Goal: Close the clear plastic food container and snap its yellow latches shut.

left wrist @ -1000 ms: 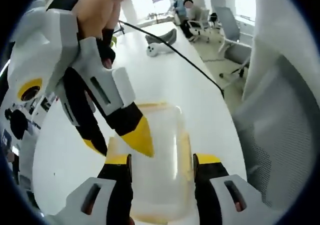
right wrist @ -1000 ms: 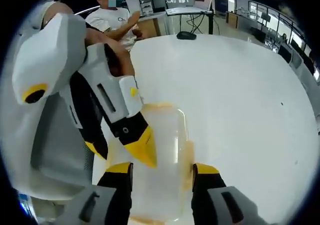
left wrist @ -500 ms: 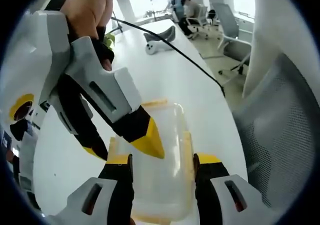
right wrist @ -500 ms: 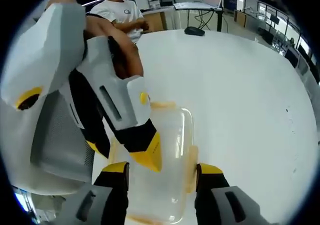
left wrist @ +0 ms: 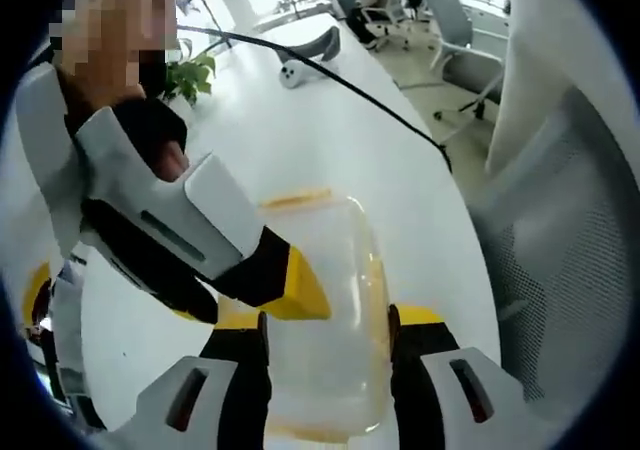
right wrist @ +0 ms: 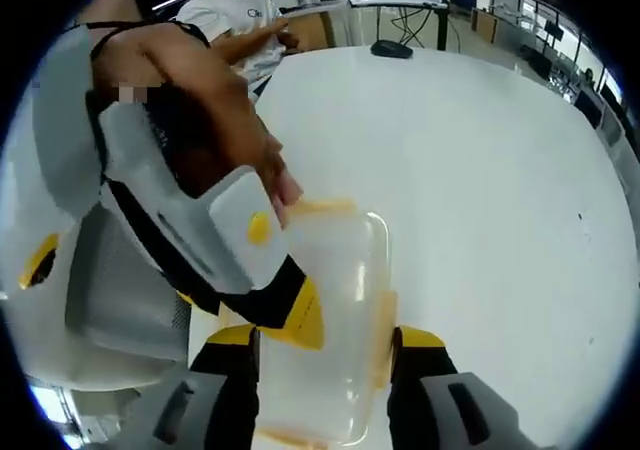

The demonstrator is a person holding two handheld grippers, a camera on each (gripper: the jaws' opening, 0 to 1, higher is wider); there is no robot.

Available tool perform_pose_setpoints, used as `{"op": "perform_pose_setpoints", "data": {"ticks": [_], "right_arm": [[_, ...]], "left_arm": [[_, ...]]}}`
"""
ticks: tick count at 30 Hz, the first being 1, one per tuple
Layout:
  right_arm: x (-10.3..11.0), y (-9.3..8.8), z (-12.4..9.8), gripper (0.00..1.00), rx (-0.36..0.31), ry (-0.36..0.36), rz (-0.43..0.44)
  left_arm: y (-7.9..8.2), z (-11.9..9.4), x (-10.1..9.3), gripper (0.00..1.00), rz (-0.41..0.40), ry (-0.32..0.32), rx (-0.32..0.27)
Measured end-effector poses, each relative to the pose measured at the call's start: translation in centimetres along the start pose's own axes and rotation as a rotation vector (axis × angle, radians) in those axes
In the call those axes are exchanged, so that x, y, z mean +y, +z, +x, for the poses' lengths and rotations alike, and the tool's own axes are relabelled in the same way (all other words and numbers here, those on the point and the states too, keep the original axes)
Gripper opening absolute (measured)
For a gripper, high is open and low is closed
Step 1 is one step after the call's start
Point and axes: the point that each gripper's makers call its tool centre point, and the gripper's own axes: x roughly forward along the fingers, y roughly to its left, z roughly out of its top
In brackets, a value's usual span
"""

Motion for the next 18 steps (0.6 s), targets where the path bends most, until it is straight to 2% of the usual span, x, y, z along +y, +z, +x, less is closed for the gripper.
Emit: {"op": "perform_pose_setpoints", "data": {"ticks": [3,5,6,8,10,11,13,18], "right_arm": [[0.1,0.0,0.2,0.49,0.031,0.014,0.006],[0.1,0.0,0.4,0.5,0.023,0.038,0.036],[0.0,0.0,0.4,0.5,0.028,0.03,0.024],[0.0,0.1,0.5,0.49,0.038,0.038,0.017],[0.1,-0.4,0.6,0.49,0.028,0.072,0.068],[-0.3,-0.4,1.0,0.49,0.029,0.069,0.035],[-0.1,-0.3,1.0,0.49,0.038,0.068,0.025],[0.0,-0.2,1.0,0.5,0.04,0.062,0.03]], "left_arm": [[-0.1,0.0,0.0,0.42,0.005,0.015,0.011],[-0.2,0.0,0.0,0.42,-0.008,0.023,0.01],[-0.1,0.1,0.6,0.41,-0.045,0.061,0.004],[0.0,0.3,0.0,0.39,-0.019,0.058,0.025],[0.0,0.1,0.3,0.38,-0.019,0.066,0.01],[0.0,0.1,0.4,0.38,-0.019,0.06,0.01],[0.0,0.1,0.2,0.39,-0.017,0.056,0.004],[0.1,0.0,0.0,0.4,-0.005,0.052,-0.001]]}}
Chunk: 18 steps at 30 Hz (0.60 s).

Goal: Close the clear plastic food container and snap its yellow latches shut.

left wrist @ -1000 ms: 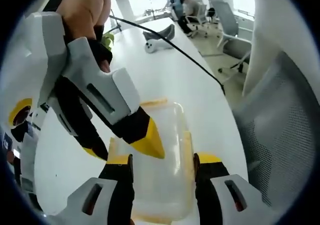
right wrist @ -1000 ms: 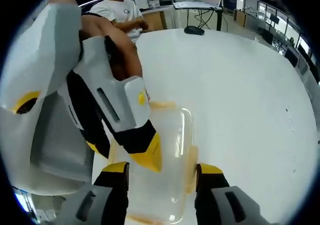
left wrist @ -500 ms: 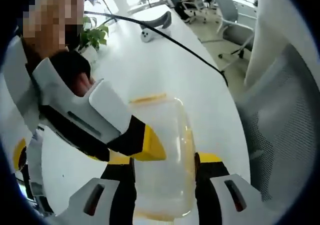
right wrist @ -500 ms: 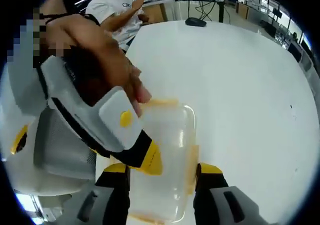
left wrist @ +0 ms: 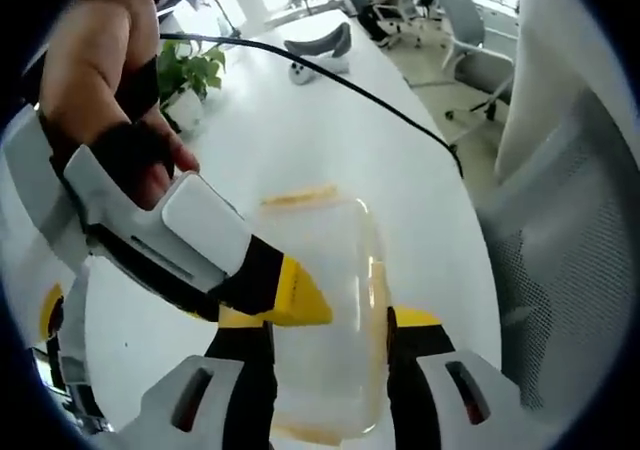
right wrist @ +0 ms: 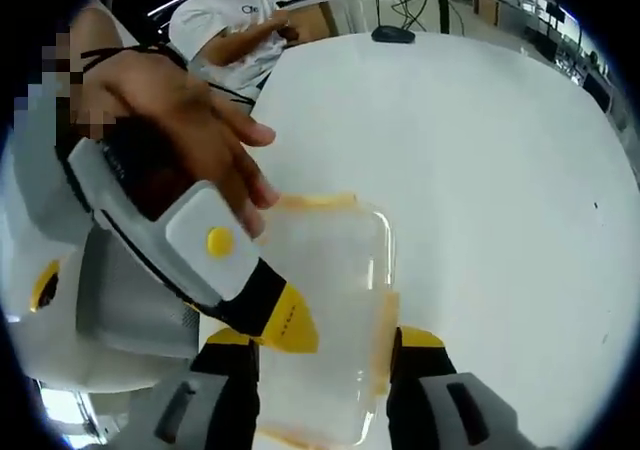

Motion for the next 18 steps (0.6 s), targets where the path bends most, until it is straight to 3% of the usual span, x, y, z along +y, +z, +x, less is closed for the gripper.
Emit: {"op": "perform_pose_setpoints", "data": {"ticks": [6,10,16,18], "right_arm": [[0.02,0.03,-0.26,0.51,0.003,0.0,0.002],[0.14,0.12,-0.52,0.52,-0.049,-0.004,0.007],[0.32,0.3,-0.8,0.53,-0.099,-0.049,0.018],[0.33,0.35,-0.91,0.53,-0.108,-0.068,0.014]], "left_arm": [[0.03,-0.13,-0.22,0.41,0.006,-0.001,-0.001],[-0.02,-0.27,-0.25,0.42,0.018,-0.011,-0.033],[0.14,-0.32,-0.27,0.43,-0.011,-0.013,-0.078],[0.41,-0.33,-0.19,0.43,-0.071,-0.011,-0.096]]}}
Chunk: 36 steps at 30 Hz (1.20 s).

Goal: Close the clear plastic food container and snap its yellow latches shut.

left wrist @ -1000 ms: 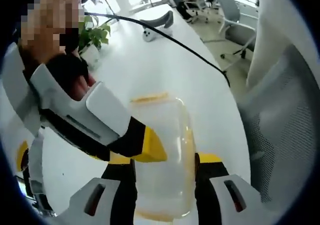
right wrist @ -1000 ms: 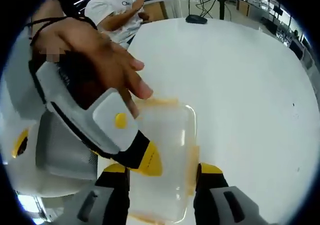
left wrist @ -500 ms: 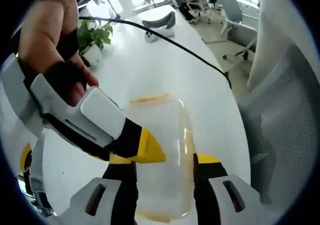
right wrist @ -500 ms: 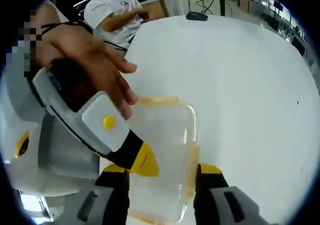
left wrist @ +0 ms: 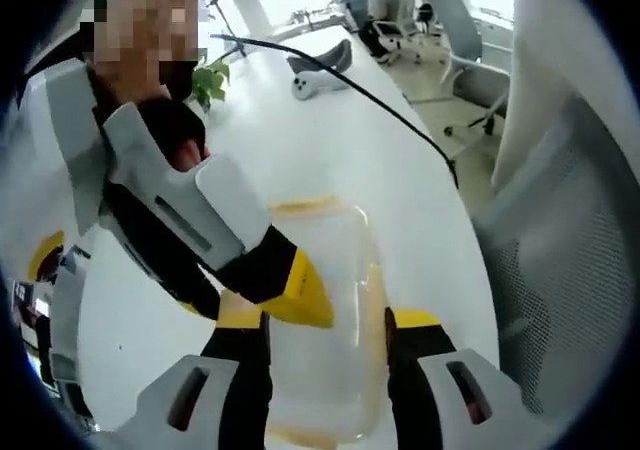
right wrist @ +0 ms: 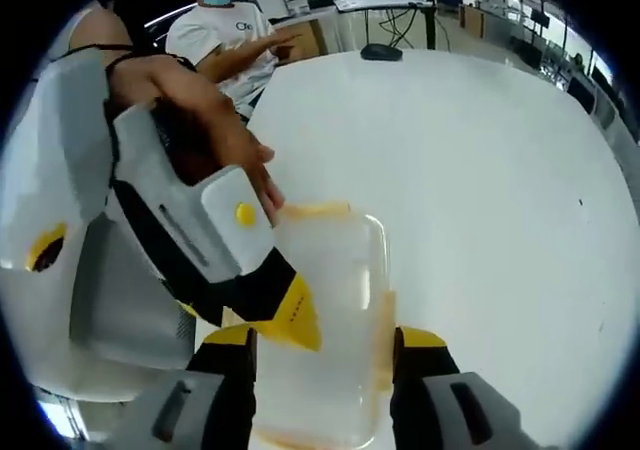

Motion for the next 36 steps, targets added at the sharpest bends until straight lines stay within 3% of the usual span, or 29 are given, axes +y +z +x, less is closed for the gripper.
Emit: {"op": "perform_pose_setpoints", "data": {"ticks": [15,19,25,36], "right_arm": [[0.2,0.2,-0.8,0.51,-0.076,-0.137,-0.032],[0.4,0.2,-0.8,0.52,-0.075,-0.148,-0.037],[0.7,0.0,-1.2,0.54,-0.08,-0.191,-0.071],[1.7,-0.1,-3.2,0.58,-0.244,-0.266,0.011]], "left_arm": [[0.0,-0.9,0.8,0.48,-0.117,0.01,-0.038],[0.0,-1.2,0.7,0.49,-0.112,0.005,-0.04],[-0.1,-1.7,1.5,0.51,-0.189,0.007,-0.068],[-0.3,-3.3,3.0,0.58,-0.245,0.022,-0.111]]}}
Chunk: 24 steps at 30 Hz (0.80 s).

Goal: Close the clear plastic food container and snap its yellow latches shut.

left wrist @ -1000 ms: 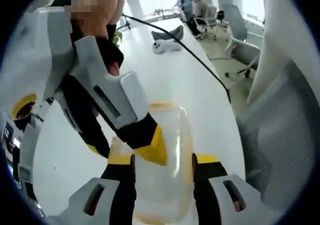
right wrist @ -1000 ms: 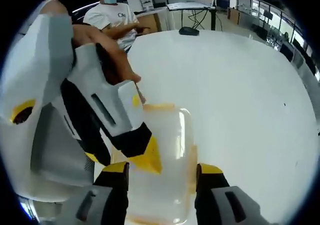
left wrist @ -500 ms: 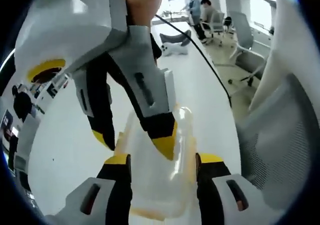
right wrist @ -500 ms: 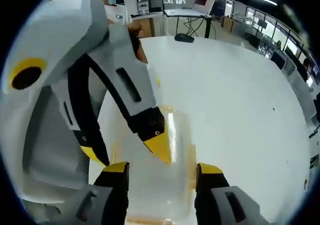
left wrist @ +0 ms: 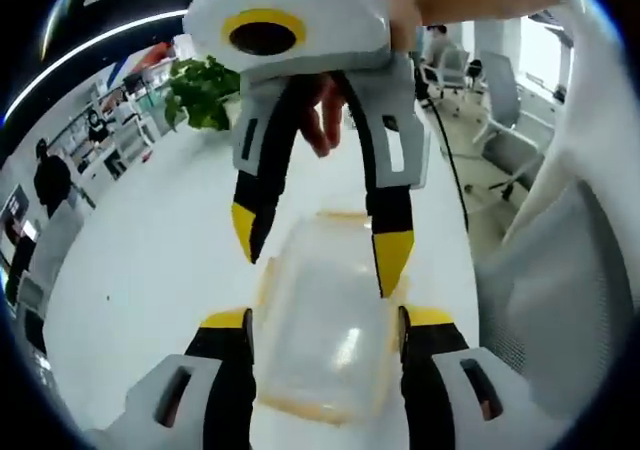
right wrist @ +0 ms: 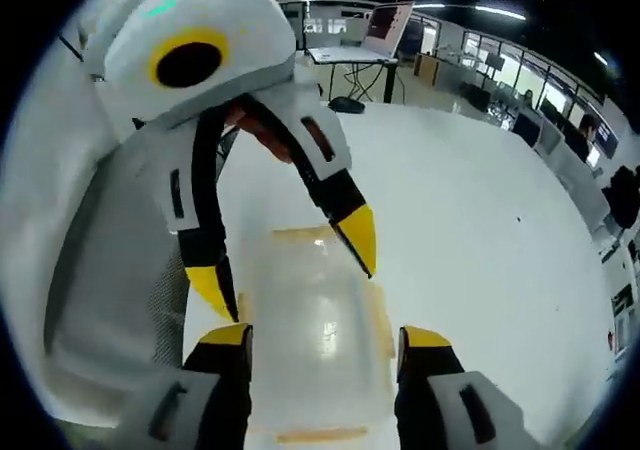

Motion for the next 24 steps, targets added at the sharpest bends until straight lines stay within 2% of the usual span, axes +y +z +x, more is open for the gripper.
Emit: {"op": "perform_pose_setpoints", "data": {"ticks": [5,9,12,14,18,21,24], "right_arm": [[0.0,0.0,-0.7,0.62,-0.065,-0.046,0.033],[0.1,-0.1,-1.2,0.7,-0.107,-0.07,0.062],[0.4,-0.6,-1.4,0.7,-0.113,-0.075,0.066],[0.5,-0.8,-1.4,0.74,-0.121,-0.082,0.073],[0.6,-1.0,-1.6,0.77,-0.151,-0.094,0.112],[0.8,-1.3,-1.5,0.85,-0.163,-0.109,0.116],[0.9,-1.8,-1.4,0.85,-0.158,-0.118,0.112]], "left_arm": [[0.4,-0.6,0.2,0.62,-0.029,0.001,-0.029],[0.4,-1.1,0.1,0.66,-0.057,-0.008,-0.053],[0.1,-1.2,0.1,0.69,-0.066,-0.009,-0.058],[0.0,-1.3,0.1,0.73,-0.082,-0.007,-0.069],[-0.4,-1.7,0.2,0.73,-0.082,0.003,-0.086],[-0.9,-2.0,0.5,0.75,-0.101,0.011,-0.099],[-1.5,-2.1,0.6,0.77,-0.117,0.015,-0.106]]}}
